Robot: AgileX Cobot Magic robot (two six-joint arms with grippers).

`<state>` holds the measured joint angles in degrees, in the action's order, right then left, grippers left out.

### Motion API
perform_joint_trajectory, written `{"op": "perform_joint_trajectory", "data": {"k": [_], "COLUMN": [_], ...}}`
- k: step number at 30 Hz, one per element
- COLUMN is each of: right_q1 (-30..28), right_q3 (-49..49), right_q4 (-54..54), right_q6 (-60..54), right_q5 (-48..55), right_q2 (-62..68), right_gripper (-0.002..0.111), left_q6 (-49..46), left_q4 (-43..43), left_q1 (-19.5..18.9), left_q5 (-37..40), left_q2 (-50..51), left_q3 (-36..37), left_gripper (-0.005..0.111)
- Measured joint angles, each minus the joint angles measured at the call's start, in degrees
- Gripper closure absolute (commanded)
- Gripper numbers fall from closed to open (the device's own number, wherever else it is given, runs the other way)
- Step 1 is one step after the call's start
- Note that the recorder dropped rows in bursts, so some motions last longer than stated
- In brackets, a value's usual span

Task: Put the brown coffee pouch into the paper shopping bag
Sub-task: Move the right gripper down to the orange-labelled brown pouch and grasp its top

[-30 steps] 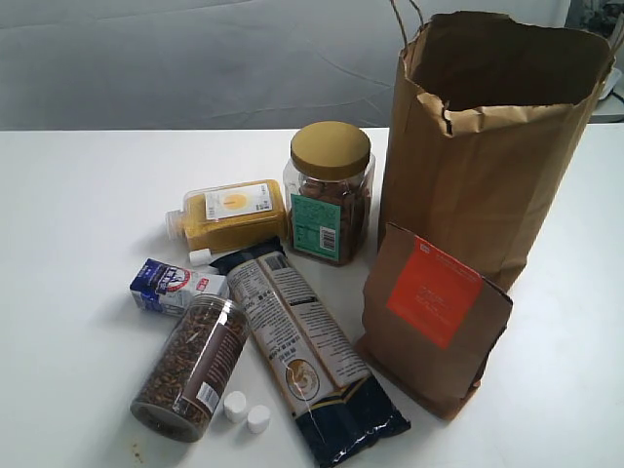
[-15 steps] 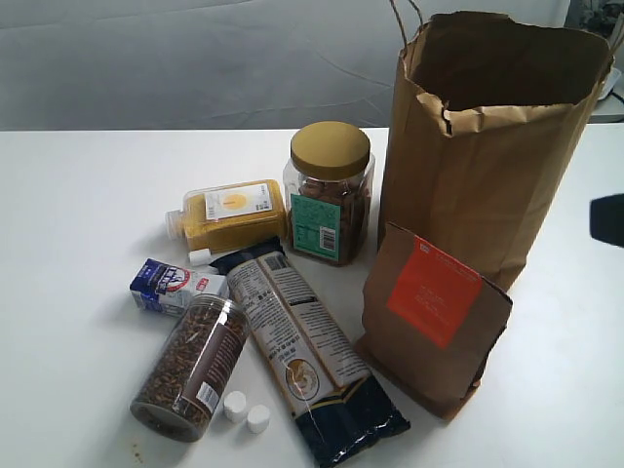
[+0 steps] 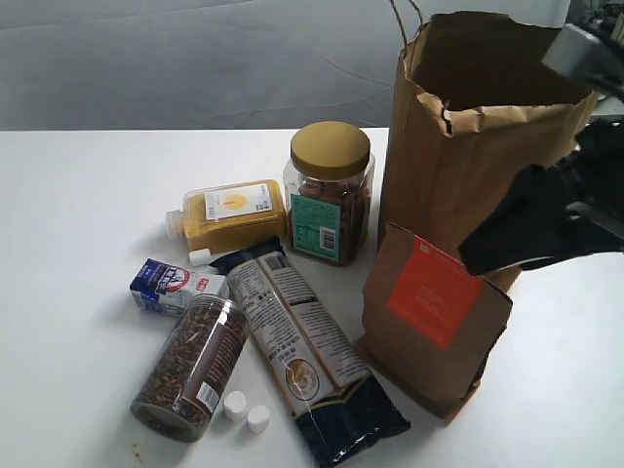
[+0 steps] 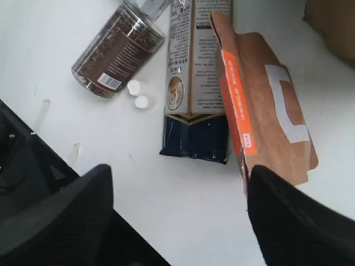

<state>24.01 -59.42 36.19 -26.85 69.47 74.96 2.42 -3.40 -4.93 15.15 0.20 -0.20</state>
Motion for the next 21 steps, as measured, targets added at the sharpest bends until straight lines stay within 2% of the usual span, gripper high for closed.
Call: {"op": "perform_joint_trajectory", "data": {"k": [12,16,21], "right_q1": [1.39,5.29,9.06], "right_q3": [-4.11,-4.11,-4.11], "right_q4": [-3.81,-6.35,-12.56], "right_q6": [-0.59,-0.36,3.42], "right_q5": [-3.63,-5.43,-7.11], "right_q2": [15.07,17.88,19.0], "right_gripper": [0.048,0.067,0.102], "left_q6": [0.0,0.0,0.0], "left_q4": [0.0,0.0,0.0], "left_q1": [0.0,0.0,0.0], "left_q5": [0.0,0.0,0.0], "left_q2": [0.0,0.0,0.0], "left_q3": [0.0,0.0,0.0], "left_gripper": [0.107,0.107,0.107]}}
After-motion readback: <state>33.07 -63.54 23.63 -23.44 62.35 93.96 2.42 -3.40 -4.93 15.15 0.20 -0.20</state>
